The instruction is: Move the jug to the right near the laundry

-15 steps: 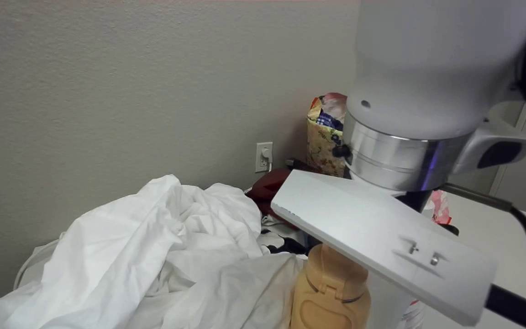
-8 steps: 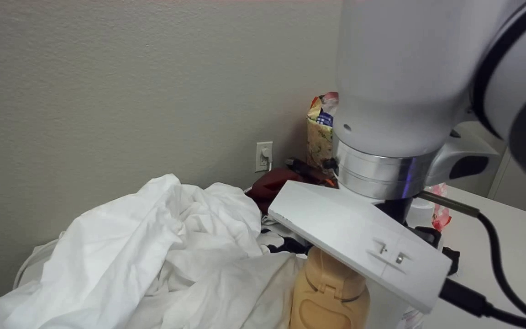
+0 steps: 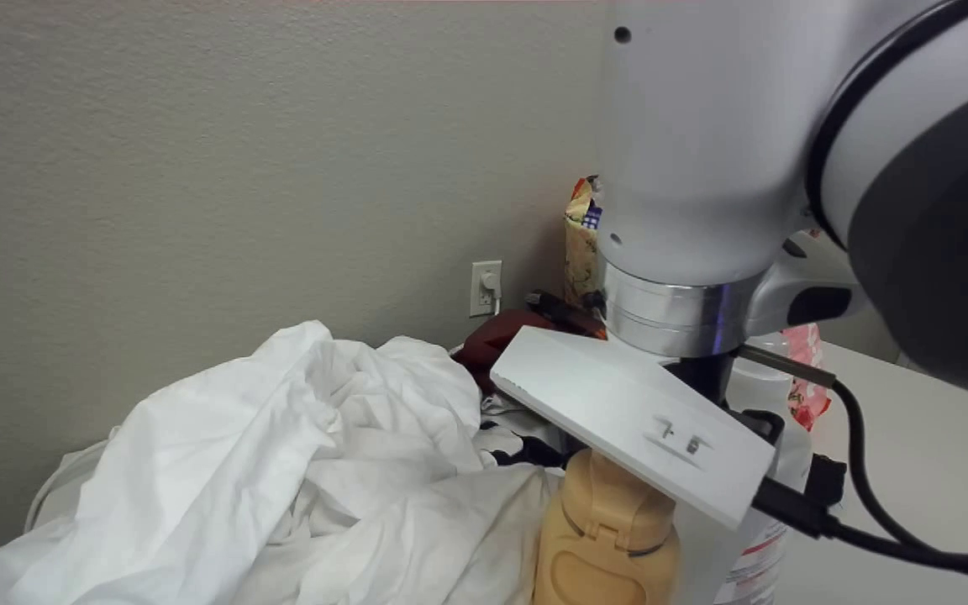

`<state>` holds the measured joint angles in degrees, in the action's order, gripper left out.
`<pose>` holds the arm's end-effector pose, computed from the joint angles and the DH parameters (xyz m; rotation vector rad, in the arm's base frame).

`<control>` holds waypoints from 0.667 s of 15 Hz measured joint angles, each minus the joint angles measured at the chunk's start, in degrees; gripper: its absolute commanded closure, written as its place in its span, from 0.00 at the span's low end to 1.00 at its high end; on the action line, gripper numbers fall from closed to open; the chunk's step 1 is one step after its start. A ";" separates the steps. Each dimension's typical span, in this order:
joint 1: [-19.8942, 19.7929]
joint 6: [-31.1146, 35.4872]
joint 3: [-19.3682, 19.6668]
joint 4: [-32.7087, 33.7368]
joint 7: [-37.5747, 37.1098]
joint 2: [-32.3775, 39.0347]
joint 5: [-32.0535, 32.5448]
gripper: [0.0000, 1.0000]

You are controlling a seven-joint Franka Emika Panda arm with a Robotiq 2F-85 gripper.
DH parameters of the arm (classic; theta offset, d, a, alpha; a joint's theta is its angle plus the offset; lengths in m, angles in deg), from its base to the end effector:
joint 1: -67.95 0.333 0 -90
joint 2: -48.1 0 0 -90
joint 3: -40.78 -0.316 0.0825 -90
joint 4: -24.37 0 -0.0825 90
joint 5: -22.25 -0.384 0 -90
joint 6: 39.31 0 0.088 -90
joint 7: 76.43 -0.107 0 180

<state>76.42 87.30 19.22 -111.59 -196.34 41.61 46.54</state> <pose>0.4222 0.2284 0.3637 2.3358 -1.7869 0.5120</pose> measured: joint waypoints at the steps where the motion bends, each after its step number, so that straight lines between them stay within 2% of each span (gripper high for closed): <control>1: 0.16 0.00 0.44 0.11 -0.05 0.23 0.00 0.00; 2: 0.23 -0.01 0.79 0.21 -0.19 0.45 0.00 0.00; 4: 0.34 -0.05 1.45 0.24 -0.88 0.75 0.00 0.28; 7: 0.36 -0.26 2.19 0.24 -0.92 1.14 0.00 0.51; 10: 0.37 -0.30 2.67 0.27 -0.95 1.30 0.08 0.69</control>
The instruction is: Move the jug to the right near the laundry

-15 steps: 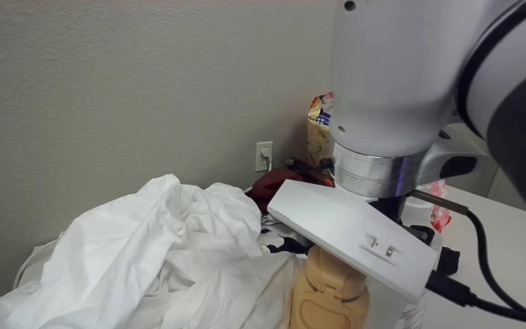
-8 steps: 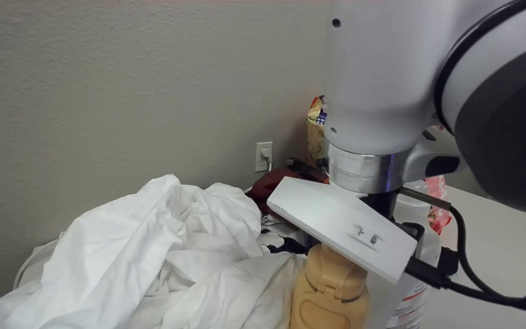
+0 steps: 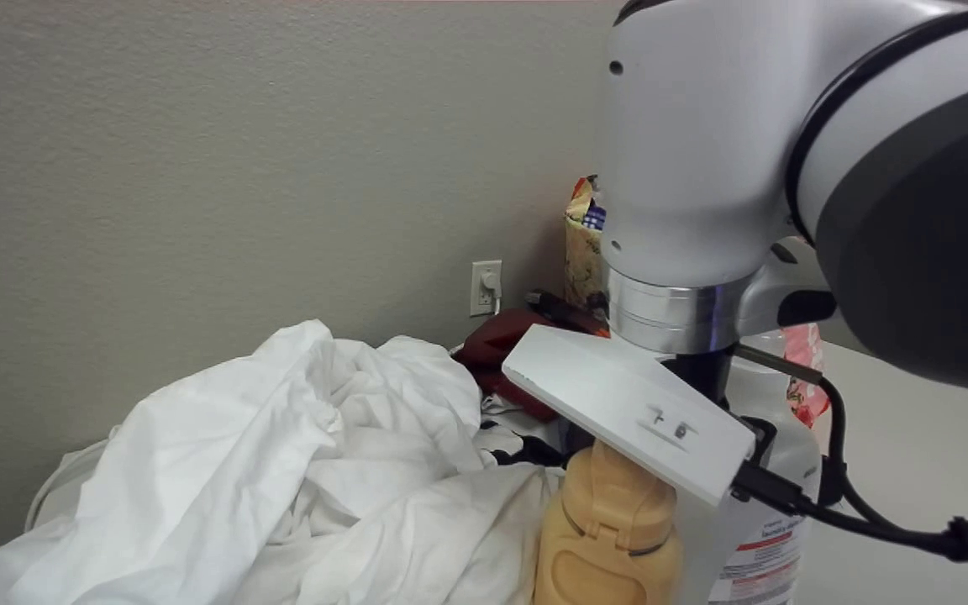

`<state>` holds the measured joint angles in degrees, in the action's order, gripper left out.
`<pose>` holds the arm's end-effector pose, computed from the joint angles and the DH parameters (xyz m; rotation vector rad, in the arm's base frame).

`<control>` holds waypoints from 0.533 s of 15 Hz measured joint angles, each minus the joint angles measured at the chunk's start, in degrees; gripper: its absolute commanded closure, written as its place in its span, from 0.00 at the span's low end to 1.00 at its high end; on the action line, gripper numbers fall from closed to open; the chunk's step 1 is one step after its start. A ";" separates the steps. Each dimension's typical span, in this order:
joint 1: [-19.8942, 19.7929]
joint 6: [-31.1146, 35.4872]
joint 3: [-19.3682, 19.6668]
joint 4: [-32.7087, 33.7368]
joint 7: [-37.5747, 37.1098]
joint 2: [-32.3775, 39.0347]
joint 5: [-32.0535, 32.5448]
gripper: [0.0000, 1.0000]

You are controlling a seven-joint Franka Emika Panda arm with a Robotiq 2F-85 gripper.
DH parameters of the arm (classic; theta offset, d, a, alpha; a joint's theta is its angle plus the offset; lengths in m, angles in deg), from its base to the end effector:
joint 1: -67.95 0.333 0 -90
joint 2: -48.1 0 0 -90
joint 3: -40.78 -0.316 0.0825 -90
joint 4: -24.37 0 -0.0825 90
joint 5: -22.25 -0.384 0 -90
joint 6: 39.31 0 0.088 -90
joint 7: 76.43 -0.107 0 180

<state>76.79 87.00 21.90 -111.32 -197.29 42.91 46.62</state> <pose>0.4325 0.2114 0.3557 2.2768 -1.8404 0.4818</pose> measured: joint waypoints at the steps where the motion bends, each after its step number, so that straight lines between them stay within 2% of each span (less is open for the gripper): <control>1: 0.00 0.00 0.16 0.00 -0.03 0.03 0.00 0.70; 3: 0.01 -0.02 0.45 -0.04 -0.03 0.13 0.00 0.78; 8: 0.01 -0.06 1.09 -0.08 -0.33 0.57 0.00 0.85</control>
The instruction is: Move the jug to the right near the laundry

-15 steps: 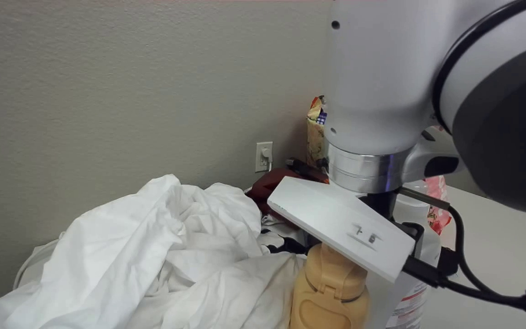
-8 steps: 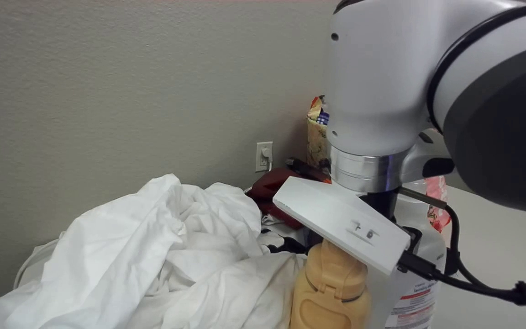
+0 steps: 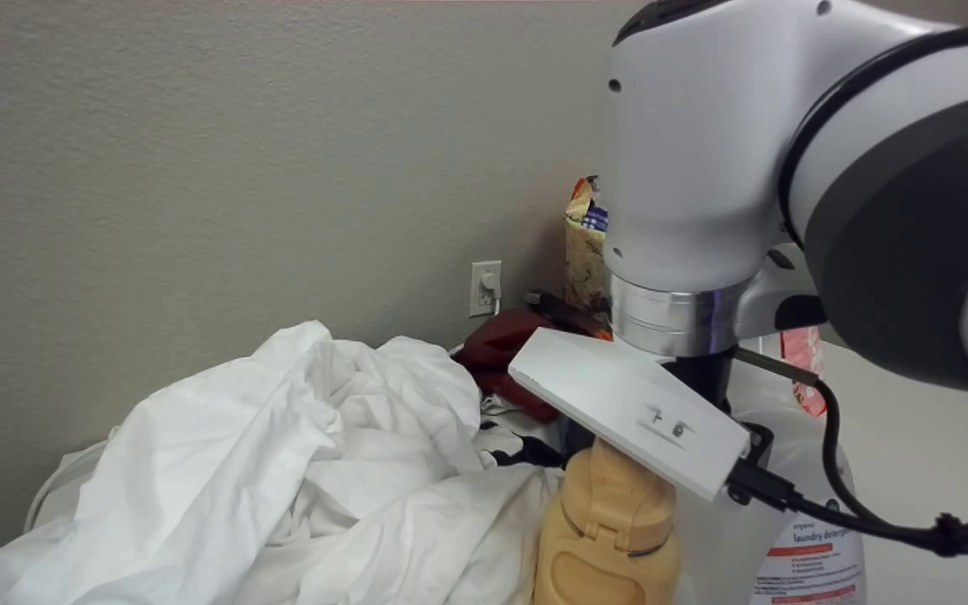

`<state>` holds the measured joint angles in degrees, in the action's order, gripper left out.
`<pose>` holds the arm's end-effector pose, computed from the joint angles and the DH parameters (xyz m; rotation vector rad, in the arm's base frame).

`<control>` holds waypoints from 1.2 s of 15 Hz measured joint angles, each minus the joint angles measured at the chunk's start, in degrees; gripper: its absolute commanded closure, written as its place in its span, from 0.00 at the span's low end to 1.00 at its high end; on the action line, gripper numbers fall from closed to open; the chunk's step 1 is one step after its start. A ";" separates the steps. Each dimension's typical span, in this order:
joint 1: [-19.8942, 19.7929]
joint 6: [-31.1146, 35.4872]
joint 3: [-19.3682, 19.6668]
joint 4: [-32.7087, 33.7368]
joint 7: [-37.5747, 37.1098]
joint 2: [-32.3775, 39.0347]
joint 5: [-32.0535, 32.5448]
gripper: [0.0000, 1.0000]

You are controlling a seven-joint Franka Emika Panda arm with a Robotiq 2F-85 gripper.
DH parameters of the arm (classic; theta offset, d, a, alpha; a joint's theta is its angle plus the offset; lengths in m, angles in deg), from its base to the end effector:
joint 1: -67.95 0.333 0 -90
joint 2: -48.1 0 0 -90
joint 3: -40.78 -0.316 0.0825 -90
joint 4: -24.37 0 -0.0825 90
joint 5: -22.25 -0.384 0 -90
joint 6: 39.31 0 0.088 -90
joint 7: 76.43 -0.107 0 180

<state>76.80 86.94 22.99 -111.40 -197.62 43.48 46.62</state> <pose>0.4361 0.2029 0.3507 2.2494 -1.8610 0.4661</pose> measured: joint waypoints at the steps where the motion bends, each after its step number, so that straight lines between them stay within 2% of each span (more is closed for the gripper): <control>1: 0.00 0.00 0.16 -0.01 -0.66 0.08 0.00 0.86; 10: -0.68 -0.01 4.78 0.18 -3.09 -0.82 0.00 0.91; 14: -2.37 -0.36 6.77 0.18 -3.10 -2.61 0.20 1.00; 18: -4.51 -2.07 8.14 0.17 -3.12 -5.15 1.02 0.97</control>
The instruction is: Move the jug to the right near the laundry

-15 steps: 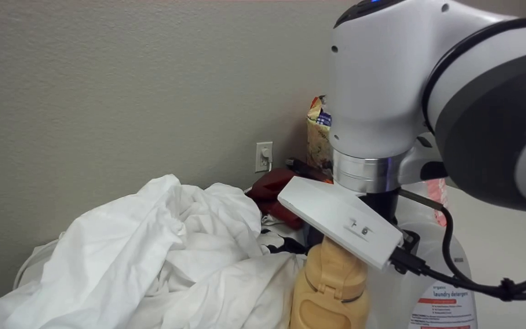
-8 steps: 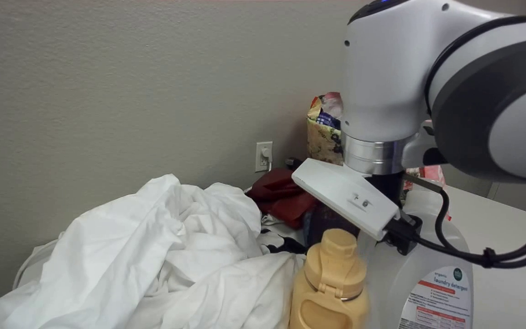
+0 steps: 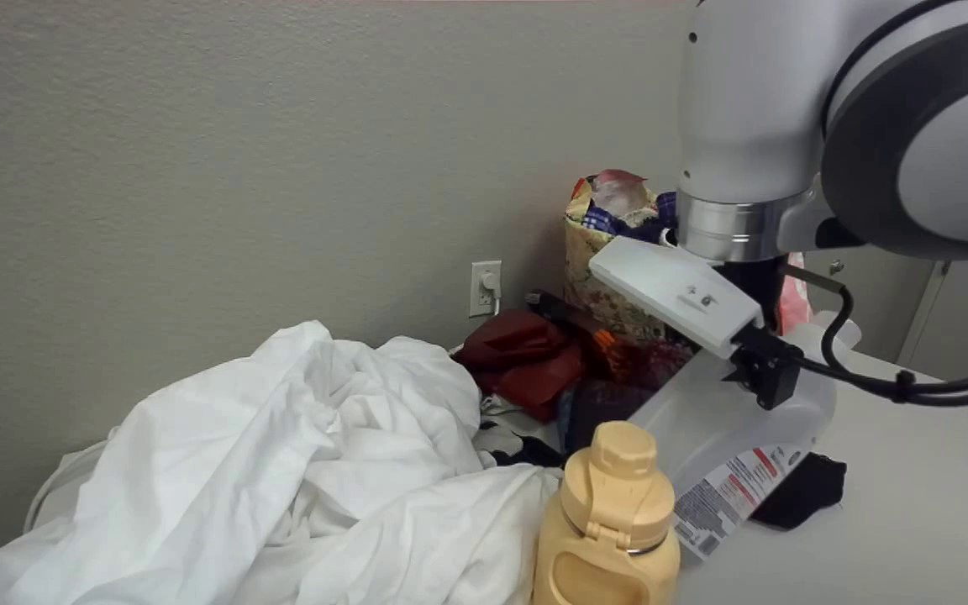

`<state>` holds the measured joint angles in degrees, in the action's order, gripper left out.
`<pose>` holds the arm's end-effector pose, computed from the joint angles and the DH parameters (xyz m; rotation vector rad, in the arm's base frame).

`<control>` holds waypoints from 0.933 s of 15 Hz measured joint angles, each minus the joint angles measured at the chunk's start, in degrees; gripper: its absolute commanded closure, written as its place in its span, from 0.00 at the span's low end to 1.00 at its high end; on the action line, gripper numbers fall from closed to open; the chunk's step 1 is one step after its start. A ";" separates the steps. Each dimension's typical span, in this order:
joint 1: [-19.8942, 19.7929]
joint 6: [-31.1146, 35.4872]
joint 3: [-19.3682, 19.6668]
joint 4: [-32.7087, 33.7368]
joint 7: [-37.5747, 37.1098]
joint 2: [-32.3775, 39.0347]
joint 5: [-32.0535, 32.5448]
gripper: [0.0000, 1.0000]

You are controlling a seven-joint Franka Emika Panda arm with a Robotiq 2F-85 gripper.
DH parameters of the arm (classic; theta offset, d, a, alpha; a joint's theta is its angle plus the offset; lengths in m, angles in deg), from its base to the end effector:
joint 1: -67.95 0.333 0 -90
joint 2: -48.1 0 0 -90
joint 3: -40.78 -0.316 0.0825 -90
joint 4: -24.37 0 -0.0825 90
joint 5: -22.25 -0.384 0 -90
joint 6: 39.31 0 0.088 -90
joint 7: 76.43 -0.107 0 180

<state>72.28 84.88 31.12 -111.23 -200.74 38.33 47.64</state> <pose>0.4644 0.0990 0.3934 1.9633 -2.1686 0.5216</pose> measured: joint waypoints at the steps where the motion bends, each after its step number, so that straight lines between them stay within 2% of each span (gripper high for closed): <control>1: -0.56 -0.26 0.34 0.00 -0.03 -0.72 0.51 0.98; 7: -4.26 -6.96 0.80 -0.23 -1.85 -6.49 5.84 0.98; 14: -5.38 -14.78 0.68 -1.31 -6.47 -11.33 16.15 0.98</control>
<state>66.90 70.09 31.81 -112.54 -207.21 26.99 63.79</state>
